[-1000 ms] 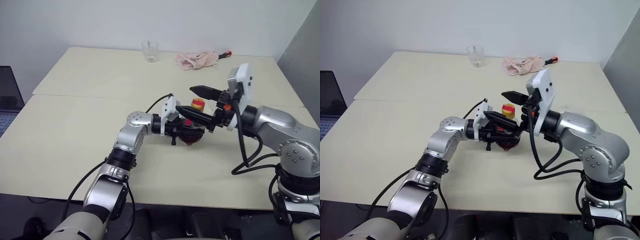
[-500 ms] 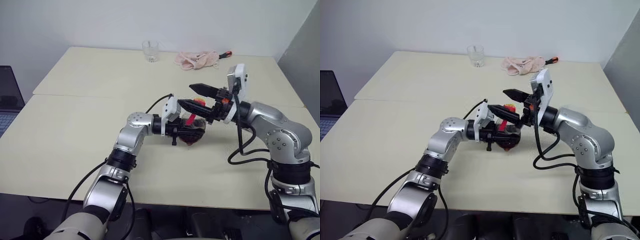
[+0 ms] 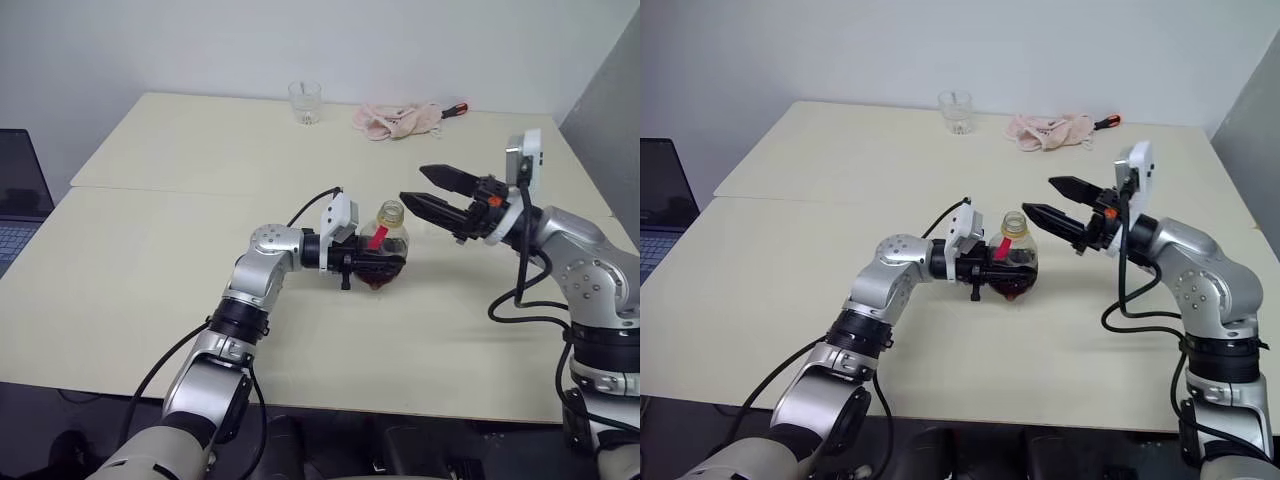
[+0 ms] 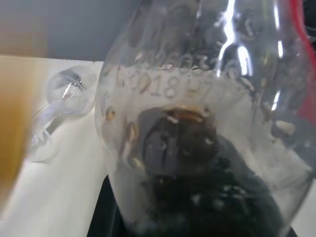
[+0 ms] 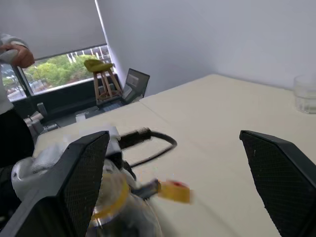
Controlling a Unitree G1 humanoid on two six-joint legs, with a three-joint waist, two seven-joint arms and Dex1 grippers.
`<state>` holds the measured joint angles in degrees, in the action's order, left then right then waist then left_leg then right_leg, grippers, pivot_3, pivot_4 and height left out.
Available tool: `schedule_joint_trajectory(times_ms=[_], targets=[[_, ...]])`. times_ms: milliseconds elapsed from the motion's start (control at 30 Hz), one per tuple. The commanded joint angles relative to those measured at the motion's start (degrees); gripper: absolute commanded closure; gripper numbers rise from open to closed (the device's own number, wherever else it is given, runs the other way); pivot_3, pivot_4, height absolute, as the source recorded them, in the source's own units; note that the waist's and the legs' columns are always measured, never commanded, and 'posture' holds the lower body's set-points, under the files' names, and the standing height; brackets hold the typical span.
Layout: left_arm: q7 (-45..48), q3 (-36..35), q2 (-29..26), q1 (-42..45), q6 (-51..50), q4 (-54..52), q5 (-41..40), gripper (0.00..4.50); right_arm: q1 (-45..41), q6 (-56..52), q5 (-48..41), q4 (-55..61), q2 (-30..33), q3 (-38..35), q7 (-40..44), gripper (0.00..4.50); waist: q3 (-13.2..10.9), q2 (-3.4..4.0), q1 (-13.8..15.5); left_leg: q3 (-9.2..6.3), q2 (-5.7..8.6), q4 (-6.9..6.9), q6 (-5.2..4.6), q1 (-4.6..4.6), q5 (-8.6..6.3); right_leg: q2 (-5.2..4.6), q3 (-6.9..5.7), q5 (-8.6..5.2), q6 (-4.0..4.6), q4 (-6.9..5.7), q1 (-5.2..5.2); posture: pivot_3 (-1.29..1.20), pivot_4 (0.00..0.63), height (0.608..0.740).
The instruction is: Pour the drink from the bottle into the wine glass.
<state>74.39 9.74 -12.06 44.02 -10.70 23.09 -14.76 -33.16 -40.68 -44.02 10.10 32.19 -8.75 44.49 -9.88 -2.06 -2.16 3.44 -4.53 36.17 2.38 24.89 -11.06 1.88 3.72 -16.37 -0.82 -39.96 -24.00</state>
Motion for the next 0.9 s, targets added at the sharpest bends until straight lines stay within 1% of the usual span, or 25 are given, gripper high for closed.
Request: schedule_joint_trajectory(times_ms=[33, 100, 200, 267, 400, 433, 567, 633, 700, 733, 800, 900], targets=[[-0.1, -0.4, 0.1, 1.1, 0.9, -2.4, -1.4, 3.39, 2.8, 0.2, -2.1, 2.9, 3.4, -4.0, 3.1, 0.0, 0.0, 0.0, 0.1, 0.0, 0.0, 0.0, 0.0, 0.0, 0.0, 0.0, 0.0, 0.0, 0.0, 0.0, 0.0, 0.0, 0.15, 0.74], [-0.2, -0.4, 0.0, 1.0, 0.9, -2.4, -1.4, 3.39, 4.2, -0.6, -3.6, 4.7, 4.9, -5.5, 4.0, 0.0, 0.0, 0.0, 0.1, -0.01, 0.01, 0.0, 0.0, -0.04, 0.0, 0.02, 0.0, 0.0, -0.01, -0.04, 0.0, 0.0, 0.15, 0.74], [-1.0, -0.8, -0.3, 1.1, 1.2, -1.6, -1.2, 3.39, 4.0, -1.0, -5.4, 6.3, 5.7, -6.9, 3.4, 0.0, 0.0, 0.0, 0.1, -0.03, 0.0, 0.0, 0.0, -0.04, 0.0, 0.02, 0.01, -0.01, -0.01, -0.04, 0.0, 0.0, 0.15, 0.74], [-1.9, -1.3, -0.4, 1.0, 1.5, -1.0, -1.1, 3.39, 3.6, -0.8, -6.0, 6.6, 5.7, -8.3, 1.8, 0.0, 0.0, 0.0, 0.1, -0.03, 0.01, 0.01, 0.0, -0.05, 0.0, 0.02, 0.0, -0.01, -0.01, -0.04, 0.01, 0.0, 0.15, 0.74], [-5.1, -2.9, -1.2, 0.0, 2.7, 1.0, -0.8, 3.39, 3.0, -0.8, -9.2, 7.4, 6.0, -14.1, -3.0, 0.0, 0.0, 0.0, 0.3, -0.04, 0.01, 0.01, 0.0, -0.04, 0.0, 0.01, 0.01, -0.01, -0.02, -0.04, 0.01, 0.0, 0.15, 0.74], [-6.0, -3.6, -1.5, -0.4, 3.1, 1.5, -0.8, 3.39, 3.3, -1.1, -10.1, 8.3, 6.2, -15.2, -4.0, 0.0, 0.0, 0.0, 0.3, -0.03, 0.01, 0.01, 0.0, -0.04, 0.0, 0.0, 0.01, -0.01, -0.02, -0.04, 0.02, 0.0, 0.15, 0.74], [-14.5, -9.7, -2.8, -1.7, 5.6, 6.2, -1.2, 3.39, 4.6, -3.8, -14.5, 15.0, 7.6, -17.9, -9.3, 0.0, 0.0, 0.0, 0.2, -0.04, -0.01, -0.02, 0.0, -0.05, 0.0, 0.01, 0.05, -0.01, -0.01, -0.03, 0.0, 0.0, 0.15, 0.74], [-19.6, -12.9, -3.4, -1.4, 7.7, 9.0, -1.3, 3.39, 4.5, -5.3, -16.3, 17.6, 7.4, -17.2, -13.0, 0.0, 0.0, 0.0, 0.2, -0.06, -0.04, -0.04, 0.0, -0.05, 0.0, 0.03, 0.08, -0.01, -0.01, -0.04, -0.01, 0.0, 0.15, 0.74], [-26.3, -16.5, -4.2, -0.5, 11.3, 13.4, -0.6, 3.39, 4.4, -7.4, -17.4, 19.9, 6.8, -14.8, -17.4, 0.0, 0.0, 0.0, 0.2, -0.08, -0.05, -0.03, 0.0, -0.05, 0.0, 0.02, 0.06, -0.01, -0.01, -0.05, 0.0, 0.0, 0.15, 0.74], [-29.8, -17.8, -4.8, 0.1, 13.1, 15.8, 0.1, 3.39, 4.1, -8.5, -17.1, 20.6, 6.5, -13.2, -19.7, 0.0, 0.0, 0.0, 0.2, -0.06, -0.05, -0.01, 0.0, -0.05, 0.0, 0.02, 0.07, 0.0, -0.01, -0.06, 0.01, 0.0, 0.15, 0.74], [-33.4, -19.3, -5.6, 1.0, 15.4, 19.4, 0.8, 3.39, 3.6, -9.9, -16.4, 21.4, 6.3, -10.7, -22.8, 0.0, 0.0, 0.0, 0.2, -0.04, -0.04, 0.0, 0.01, -0.06, 0.0, -0.03, 0.06, 0.02, -0.03, -0.06, 0.03, 0.0, 0.15, 0.74], [-40.2, -22.0, -8.5, 2.4, 19.2, 25.6, 2.1, 3.39, 1.6, -13.9, -13.3, 23.0, 4.7, -1.7, -27.6, 0.0, 0.0, 0.0, 0.2, 0.01, -0.04, 0.03, 0.01, -0.06, 0.01, -0.06, 0.06, 0.04, -0.07, -0.05, 0.02, 0.0, 0.15, 0.74]])
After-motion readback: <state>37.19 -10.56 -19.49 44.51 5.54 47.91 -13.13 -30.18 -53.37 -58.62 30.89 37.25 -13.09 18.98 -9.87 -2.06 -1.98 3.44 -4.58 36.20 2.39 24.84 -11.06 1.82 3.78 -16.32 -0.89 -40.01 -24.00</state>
